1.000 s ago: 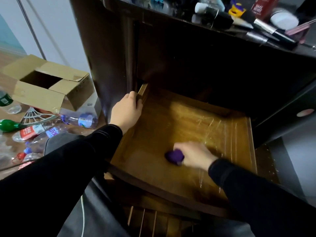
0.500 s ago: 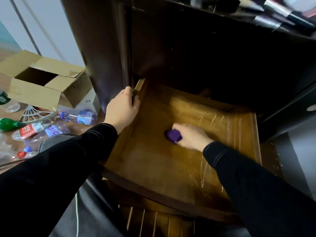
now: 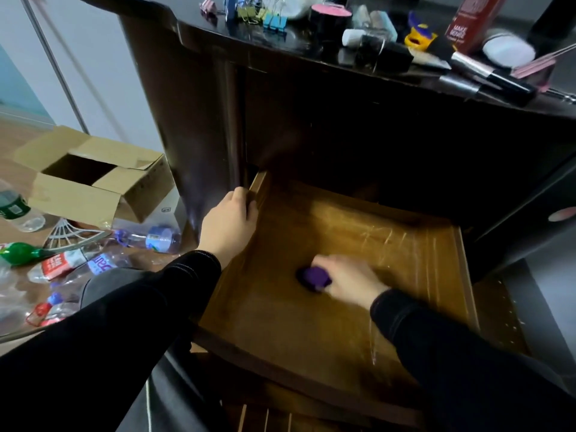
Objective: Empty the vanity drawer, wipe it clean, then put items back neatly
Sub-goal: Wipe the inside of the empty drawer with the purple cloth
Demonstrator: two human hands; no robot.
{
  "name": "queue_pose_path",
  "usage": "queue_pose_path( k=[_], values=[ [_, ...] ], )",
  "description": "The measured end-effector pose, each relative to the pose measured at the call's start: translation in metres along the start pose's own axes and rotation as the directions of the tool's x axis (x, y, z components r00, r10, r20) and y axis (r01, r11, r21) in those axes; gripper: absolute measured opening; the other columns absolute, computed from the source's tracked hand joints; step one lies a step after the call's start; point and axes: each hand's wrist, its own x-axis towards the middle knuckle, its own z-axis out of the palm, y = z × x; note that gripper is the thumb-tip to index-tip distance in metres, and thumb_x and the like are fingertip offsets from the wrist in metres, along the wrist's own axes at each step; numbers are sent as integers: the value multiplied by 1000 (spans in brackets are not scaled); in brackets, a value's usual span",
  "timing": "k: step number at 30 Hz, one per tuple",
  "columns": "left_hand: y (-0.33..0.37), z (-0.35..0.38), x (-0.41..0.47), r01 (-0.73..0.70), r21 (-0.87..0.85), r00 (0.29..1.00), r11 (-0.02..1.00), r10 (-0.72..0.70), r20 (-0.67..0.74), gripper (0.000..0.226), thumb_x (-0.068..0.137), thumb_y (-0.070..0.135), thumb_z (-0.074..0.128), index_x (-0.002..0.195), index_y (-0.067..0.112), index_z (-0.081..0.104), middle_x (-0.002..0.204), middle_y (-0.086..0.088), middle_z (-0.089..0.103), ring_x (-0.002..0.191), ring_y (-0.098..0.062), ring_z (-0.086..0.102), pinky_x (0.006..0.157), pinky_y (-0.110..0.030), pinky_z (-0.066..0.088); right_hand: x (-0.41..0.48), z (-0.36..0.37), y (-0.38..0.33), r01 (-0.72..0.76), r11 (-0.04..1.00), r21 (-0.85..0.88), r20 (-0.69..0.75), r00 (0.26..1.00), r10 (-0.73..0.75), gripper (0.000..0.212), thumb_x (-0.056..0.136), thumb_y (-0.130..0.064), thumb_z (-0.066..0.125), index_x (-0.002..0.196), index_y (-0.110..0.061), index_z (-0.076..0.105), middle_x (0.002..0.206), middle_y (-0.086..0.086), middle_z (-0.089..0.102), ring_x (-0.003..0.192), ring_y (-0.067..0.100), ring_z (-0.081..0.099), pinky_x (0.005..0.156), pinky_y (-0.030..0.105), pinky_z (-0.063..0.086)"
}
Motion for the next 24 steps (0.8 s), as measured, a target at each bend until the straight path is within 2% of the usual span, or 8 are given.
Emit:
queue_pose_path(
  k=[2, 4, 7, 12, 16, 19, 21, 24],
  values=[
    [0, 1, 1, -5, 13, 1000, 1000, 5, -12, 23, 103, 36, 42, 109, 15, 50, 103, -4, 62, 85, -28, 63, 67, -34, 39, 38, -13, 18, -171, 985, 15, -112, 979, 171, 33, 93, -31, 69, 123, -35, 56, 99, -5, 64, 85, 18, 61, 70, 30, 51],
    [1, 0, 1, -2, 19, 1000, 1000, 3, -17, 22, 103, 35, 43, 109, 15, 51, 103, -5, 62, 86, -28, 63, 66, -33, 38, 69, -23, 29, -300, 951, 72, -171, 936, 308, 36, 93, -35, 69, 126, -32, 56, 102, 0, 66, 90, 26, 63, 69, 30, 43],
    [3, -1, 2, 5, 13, 1000, 1000, -5, -10, 22, 103, 34, 44, 110, 14, 51, 105, -6, 63, 87, -30, 63, 67, -33, 38, 96, -28, 31, -350, 934, 77, -180, 916, 358, 39, 92, -33, 70, 128, -26, 55, 109, 6, 68, 98, 31, 65, 71, 33, 44],
    [6, -7, 0, 44, -19, 999, 999, -44, 31, 23, 102, 35, 44, 112, 16, 50, 110, -6, 63, 93, -32, 64, 77, -42, 51, 79, -25, 16, -355, 935, 2, -91, 931, 353, 47, 95, -31, 67, 137, -29, 45, 110, 5, 67, 96, 28, 67, 77, 38, 55],
    [10, -13, -4, 44, -38, 998, 998, -42, 49, 29, 102, 37, 44, 124, 18, 47, 118, -5, 60, 95, -29, 64, 77, -40, 52, 30, -15, -11, -218, 976, -17, -9, 976, 218, 40, 95, -24, 64, 131, -28, 48, 109, 2, 65, 97, 27, 66, 84, 43, 58],
    [17, -22, -12, -19, 184, 999, 983, 10, 50, 46, 97, 39, 51, 136, 15, 45, 123, -9, 53, 106, -31, 56, 84, -44, 50, -25, 0, -31, -109, 994, 2, 102, 989, 109, 38, 92, -16, 61, 127, -27, 49, 108, 3, 60, 96, 27, 64, 85, 42, 57],
    [32, -26, -18, -73, 293, 997, 953, 67, 31, 47, 91, 40, 57, 130, 14, 51, 122, -10, 52, 108, -33, 52, 85, -46, 47, -57, 7, -34, -62, 998, 22, 181, 982, 57, 40, 92, -14, 60, 129, -23, 50, 111, 6, 59, 99, 32, 63, 87, 45, 55],
    [66, -21, -22, -216, 150, 960, 965, 182, 211, 36, 90, 42, 56, 120, 22, 57, 119, -3, 54, 111, -30, 52, 87, -42, 48, -71, 3, -27, -58, 998, 24, 238, 970, 50, 31, 92, -14, 60, 122, -18, 56, 115, 12, 61, 104, 38, 61, 83, 44, 50]
  ],
)
